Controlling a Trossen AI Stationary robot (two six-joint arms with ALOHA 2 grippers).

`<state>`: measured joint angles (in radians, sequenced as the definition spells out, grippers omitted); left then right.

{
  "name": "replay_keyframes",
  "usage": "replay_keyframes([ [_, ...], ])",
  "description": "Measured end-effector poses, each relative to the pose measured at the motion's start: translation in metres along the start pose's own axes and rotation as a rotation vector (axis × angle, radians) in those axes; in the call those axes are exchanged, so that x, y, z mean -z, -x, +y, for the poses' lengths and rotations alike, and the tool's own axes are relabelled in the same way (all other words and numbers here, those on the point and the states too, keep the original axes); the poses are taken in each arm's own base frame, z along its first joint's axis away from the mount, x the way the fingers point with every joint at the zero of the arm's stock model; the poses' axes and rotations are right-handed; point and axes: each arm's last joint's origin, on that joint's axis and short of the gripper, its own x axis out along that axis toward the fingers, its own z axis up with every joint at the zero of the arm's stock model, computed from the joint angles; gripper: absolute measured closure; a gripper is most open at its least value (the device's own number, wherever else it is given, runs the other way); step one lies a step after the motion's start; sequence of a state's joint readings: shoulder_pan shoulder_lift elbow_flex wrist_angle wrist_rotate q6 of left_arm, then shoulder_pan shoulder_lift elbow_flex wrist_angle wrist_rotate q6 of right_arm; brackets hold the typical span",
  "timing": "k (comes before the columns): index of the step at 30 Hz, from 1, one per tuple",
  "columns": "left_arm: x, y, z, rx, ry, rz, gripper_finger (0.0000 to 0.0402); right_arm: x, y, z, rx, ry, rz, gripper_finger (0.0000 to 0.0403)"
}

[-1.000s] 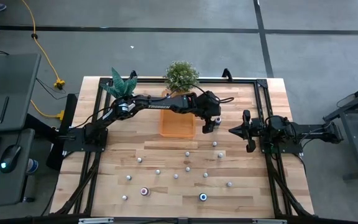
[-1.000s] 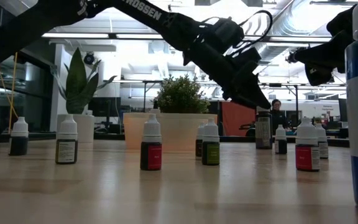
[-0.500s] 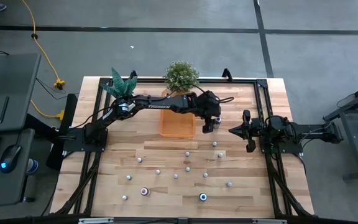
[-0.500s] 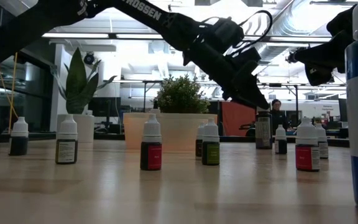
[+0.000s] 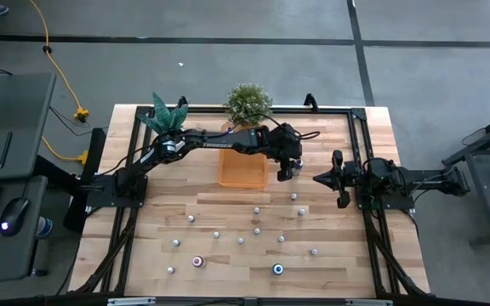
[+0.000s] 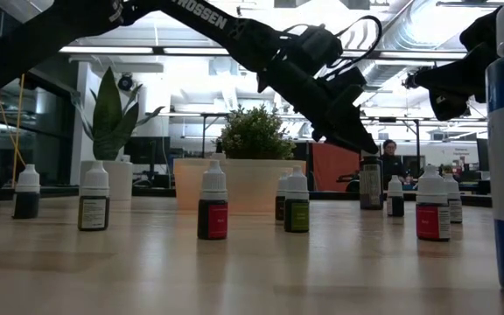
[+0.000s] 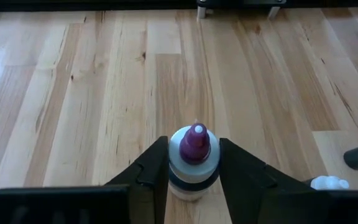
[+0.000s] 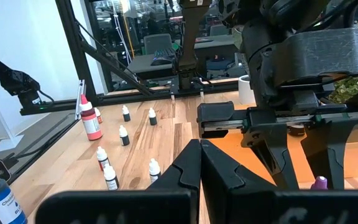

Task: Pick & Place food coloring
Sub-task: Put the large violet food coloring bottle into the orange bin

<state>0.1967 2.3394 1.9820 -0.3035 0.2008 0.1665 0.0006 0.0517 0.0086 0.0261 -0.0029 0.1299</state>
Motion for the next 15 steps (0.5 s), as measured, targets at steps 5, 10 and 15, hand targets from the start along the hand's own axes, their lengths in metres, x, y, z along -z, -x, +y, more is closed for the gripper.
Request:
replay_keyframes([
  [5, 0.0, 0.0, 0.0002, -0.005, 0.001, 0.001, 0.0297, -0.0001, 0.0, 0.0, 0.0, 0.0, 0.0, 0.0402],
  [10, -0.0002, 0.0, 0.0003, -0.009, 0.001, -0.001, 0.0298, 0.0, 0.0, 0.0, 0.0, 0.0, 0.0, 0.0402],
  [15, -0.0002, 0.0, 0.0003, -0.009, 0.001, -0.001, 0.0298, 0.0, 0.0, 0.0, 0.0, 0.0, 0.0, 0.0402],
])
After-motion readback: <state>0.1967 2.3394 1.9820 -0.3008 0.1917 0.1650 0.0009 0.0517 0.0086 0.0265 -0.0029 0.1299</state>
